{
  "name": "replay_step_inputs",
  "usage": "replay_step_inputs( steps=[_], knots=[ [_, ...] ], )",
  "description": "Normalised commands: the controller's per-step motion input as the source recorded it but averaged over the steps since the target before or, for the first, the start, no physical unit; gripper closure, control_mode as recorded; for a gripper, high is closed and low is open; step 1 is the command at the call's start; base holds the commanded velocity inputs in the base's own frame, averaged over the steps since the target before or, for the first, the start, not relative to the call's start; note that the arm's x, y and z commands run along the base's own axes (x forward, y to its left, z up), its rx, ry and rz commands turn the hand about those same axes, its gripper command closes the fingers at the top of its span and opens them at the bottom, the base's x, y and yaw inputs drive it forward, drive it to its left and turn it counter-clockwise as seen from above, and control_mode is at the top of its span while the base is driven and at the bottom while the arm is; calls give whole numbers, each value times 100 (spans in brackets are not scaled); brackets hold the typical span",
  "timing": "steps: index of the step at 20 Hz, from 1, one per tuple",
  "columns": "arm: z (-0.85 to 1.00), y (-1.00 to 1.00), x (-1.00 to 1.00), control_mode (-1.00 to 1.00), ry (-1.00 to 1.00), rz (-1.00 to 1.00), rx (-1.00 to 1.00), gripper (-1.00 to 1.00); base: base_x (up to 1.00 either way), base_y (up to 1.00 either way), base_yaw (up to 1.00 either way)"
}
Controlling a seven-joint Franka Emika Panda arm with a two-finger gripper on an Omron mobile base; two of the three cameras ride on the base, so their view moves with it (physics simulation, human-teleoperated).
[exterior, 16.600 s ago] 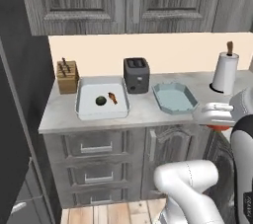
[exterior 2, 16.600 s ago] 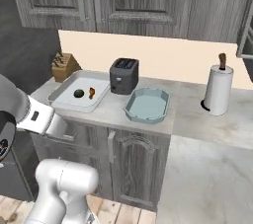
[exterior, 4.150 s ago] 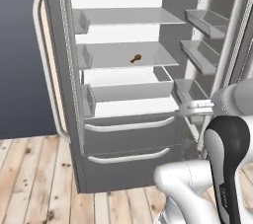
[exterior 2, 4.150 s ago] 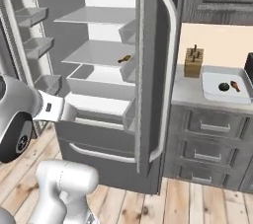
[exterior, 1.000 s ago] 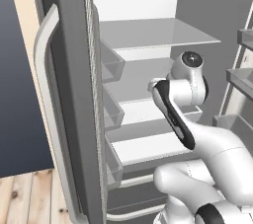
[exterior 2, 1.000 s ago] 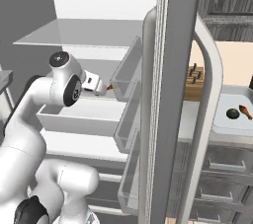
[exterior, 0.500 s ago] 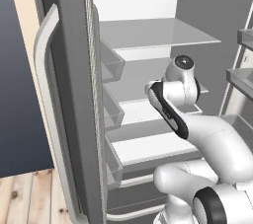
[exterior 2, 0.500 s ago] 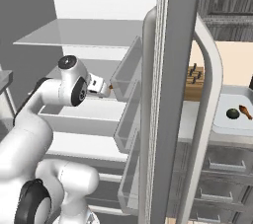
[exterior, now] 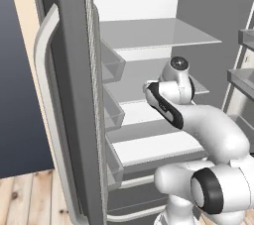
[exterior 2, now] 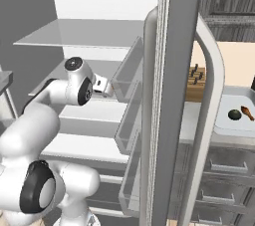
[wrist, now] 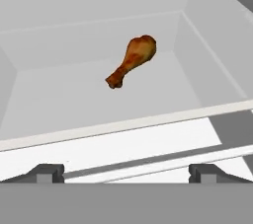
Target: Place one squash and one chicken drumstick in each tupperware on the nearby counter, to pack two identical lunches.
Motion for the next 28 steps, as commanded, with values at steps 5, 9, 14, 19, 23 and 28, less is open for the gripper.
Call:
replay_step_inputs(
  steps=[5,9,14,19,23,28],
  knots=[
    [-19,0,53,-100,0,-1,0,-100,0,0,0],
    [-21,0,55,-100,0,-2,0,-100,0,0,0],
    [-10,0,55,-100,0,-2,0,-100,0,0,0],
    [-4,0,51,-100,0,-3,0,-100,0,0,0],
    [-19,-1,38,-100,2,-2,0,-100,0,0,0],
    [-33,-1,31,-100,2,-2,0,-100,0,0,0]
  ],
)
